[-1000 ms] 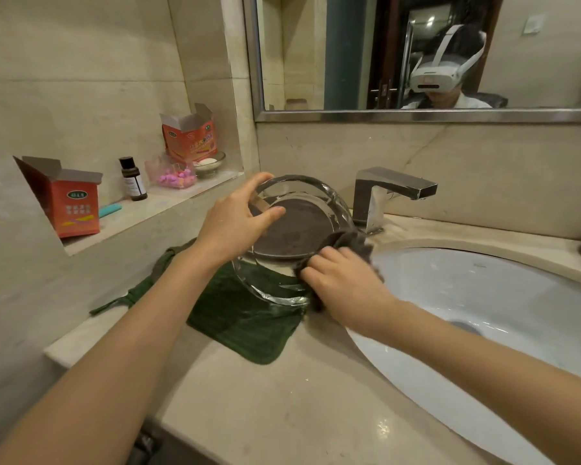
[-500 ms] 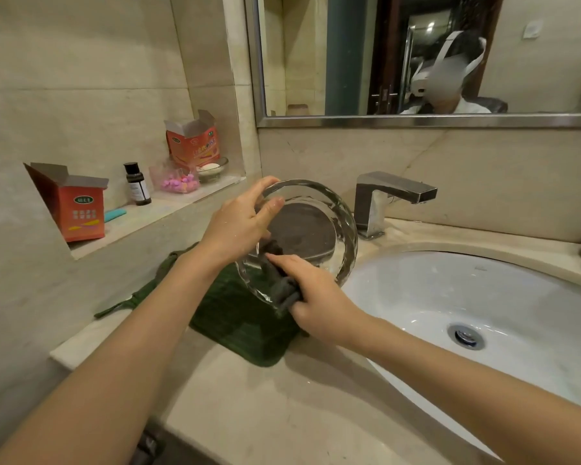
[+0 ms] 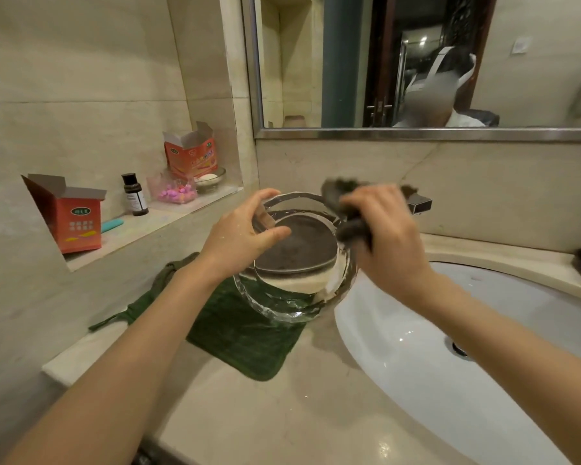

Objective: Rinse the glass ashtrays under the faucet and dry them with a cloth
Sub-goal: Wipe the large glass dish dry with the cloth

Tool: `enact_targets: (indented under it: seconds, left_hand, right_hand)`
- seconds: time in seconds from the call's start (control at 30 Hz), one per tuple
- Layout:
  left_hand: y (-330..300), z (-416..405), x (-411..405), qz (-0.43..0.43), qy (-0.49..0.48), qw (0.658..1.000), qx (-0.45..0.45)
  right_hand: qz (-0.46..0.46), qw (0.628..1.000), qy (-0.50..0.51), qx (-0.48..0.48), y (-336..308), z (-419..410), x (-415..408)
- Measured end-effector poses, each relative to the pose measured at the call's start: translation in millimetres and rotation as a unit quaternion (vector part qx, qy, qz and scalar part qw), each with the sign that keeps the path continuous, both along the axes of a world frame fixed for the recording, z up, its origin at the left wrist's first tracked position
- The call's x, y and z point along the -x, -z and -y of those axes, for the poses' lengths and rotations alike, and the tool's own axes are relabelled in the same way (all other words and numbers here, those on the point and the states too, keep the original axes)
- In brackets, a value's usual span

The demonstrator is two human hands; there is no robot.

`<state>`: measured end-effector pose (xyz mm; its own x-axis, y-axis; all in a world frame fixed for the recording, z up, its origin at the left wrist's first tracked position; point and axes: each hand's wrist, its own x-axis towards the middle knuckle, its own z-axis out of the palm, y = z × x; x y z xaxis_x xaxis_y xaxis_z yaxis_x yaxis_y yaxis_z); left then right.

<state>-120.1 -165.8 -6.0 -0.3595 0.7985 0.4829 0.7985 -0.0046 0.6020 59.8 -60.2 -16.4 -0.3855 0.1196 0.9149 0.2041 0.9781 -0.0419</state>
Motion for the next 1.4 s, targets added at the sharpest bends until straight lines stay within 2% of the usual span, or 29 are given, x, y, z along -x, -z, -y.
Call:
enact_targets:
  seconds: [0.03,0.07,0.17,0.23,0.27,0.37,0.43,0.5,0.57,0.6,0.63,0.67,0.7,0.77,0.83,0.9,0.97,1.03,1.1,1.13,1.2,1.23,1.27,1.3,1.33,1.4]
  left_hand:
    - [0.2,-1.2,0.8,-0.011,-0.011,1.0,0.003]
    - [0.3,-1.8,0.7,-0.02,-0.02,1.0,0.007]
    - [3.2,-2.8,1.5,-0.036,-0.025,0.999,-0.008]
    - [5.5,-2.5,3.4,-0.047,-0.03,0.998,-0.013]
    - [7.1,-2.0,3.8,-0.045,-0.031,0.998,-0.017]
    - [10.6,-2.3,2.6,-0.05,-0.027,0.997,-0.047]
    - [11.8,-2.5,1.6,-0.063,-0.032,0.996,-0.057]
    - [12.5,-2.3,2.0,-0.059,-0.036,0.996,-0.063]
    - [13.1,-1.2,3.7,-0.045,-0.037,0.996,-0.063]
    - [13.3,-0.4,4.2,-0.036,-0.038,0.997,-0.061]
    - [13.4,0.7,4.2,-0.03,-0.038,0.997,-0.06]
    - [13.7,1.1,4.5,-0.027,-0.038,0.997,-0.058]
    - [13.3,1.7,3.6,-0.025,-0.036,0.997,-0.057]
    - [11.6,0.8,1.3,-0.023,-0.024,0.998,-0.056]
    - [9.8,-2.3,1.1,-0.015,-0.025,0.998,-0.05]
    - [8.9,-2.3,0.4,-0.003,-0.038,0.998,-0.047]
    - [11.3,-0.6,1.0,-0.008,-0.03,0.998,-0.063]
    - [14.5,2.7,2.0,-0.021,-0.023,0.997,-0.069]
    - [16.6,4.2,3.0,-0.021,-0.025,0.997,-0.077]
    - [17.2,3.7,3.1,-0.019,-0.026,0.996,-0.081]
    - [17.3,2.2,2.1,-0.019,-0.023,0.996,-0.087]
    - [17.2,1.9,1.7,-0.017,-0.02,0.996,-0.087]
    - [17.1,1.7,2.0,-0.011,-0.018,0.996,-0.087]
    - [16.9,1.9,2.8,-0.006,-0.017,0.996,-0.087]
    - [16.8,2.4,3.5,0.0,-0.017,0.996,-0.086]
    - [16.4,3.6,4.8,0.008,-0.012,0.997,-0.081]
  right_hand:
    - [-0.034,0.999,-0.004,0.031,-11.1,1.9,5.1]
    - [-0.03,0.998,-0.01,0.057,-18.0,5.7,12.5]
    - [0.146,0.989,0.002,0.038,-13.2,18.9,37.5]
    - [0.217,0.975,0.046,0.035,-3.3,23.4,50.1]
    - [0.208,0.974,0.056,0.064,-4.7,21.8,53.4]
    - [0.107,0.983,0.062,0.136,-16.4,6.0,55.0]
    - [0.064,0.978,0.016,0.196,-12.2,-8.9,45.8]
    - [0.032,0.942,-0.051,0.33,8.1,-20.3,33.5]
    - [0.01,0.876,-0.067,0.478,32.0,-23.6,28.7]
    - [-0.001,0.85,-0.065,0.523,37.6,-23.1,29.1]
    - [-0.006,0.841,-0.064,0.536,37.5,-21.8,30.9]
    - [-0.008,0.854,-0.064,0.517,30.4,-19.1,33.4]
    - [0.005,0.884,-0.057,0.464,17.6,-15.5,37.1]
    - [0.105,0.952,-0.021,0.287,-21.3,-2.6,48.9]
    - [0.223,0.968,0.036,0.113,-51.8,14.7,66.7]
    - [0.248,0.966,0.075,0.026,-54.3,18.1,76.8]
    - [0.21,0.975,0.053,0.047,-41.8,9.9,70.3]
    - [0.138,0.973,-0.012,0.183,-27.1,-4.9,51.8]
    - [0.062,0.931,-0.056,0.355,-7.4,-11.0,35.3]
    - [0.025,0.895,-0.078,0.439,3.1,-11.6,29.2]
    - [-0.053,0.774,-0.154,0.612,13.0,-1.9,22.4]
    - [-0.071,0.723,-0.178,0.664,13.3,-0.1,20.6]
    - [-0.057,0.71,-0.181,0.678,9.2,1.6,19.5]
    - [-0.019,0.729,-0.165,0.664,2.0,0.9,20.2]
    - [0.027,0.77,-0.139,0.622,-8.7,0.2,22.3]
    - [0.134,0.873,-0.094,0.46,-30.8,0.2,32.6]
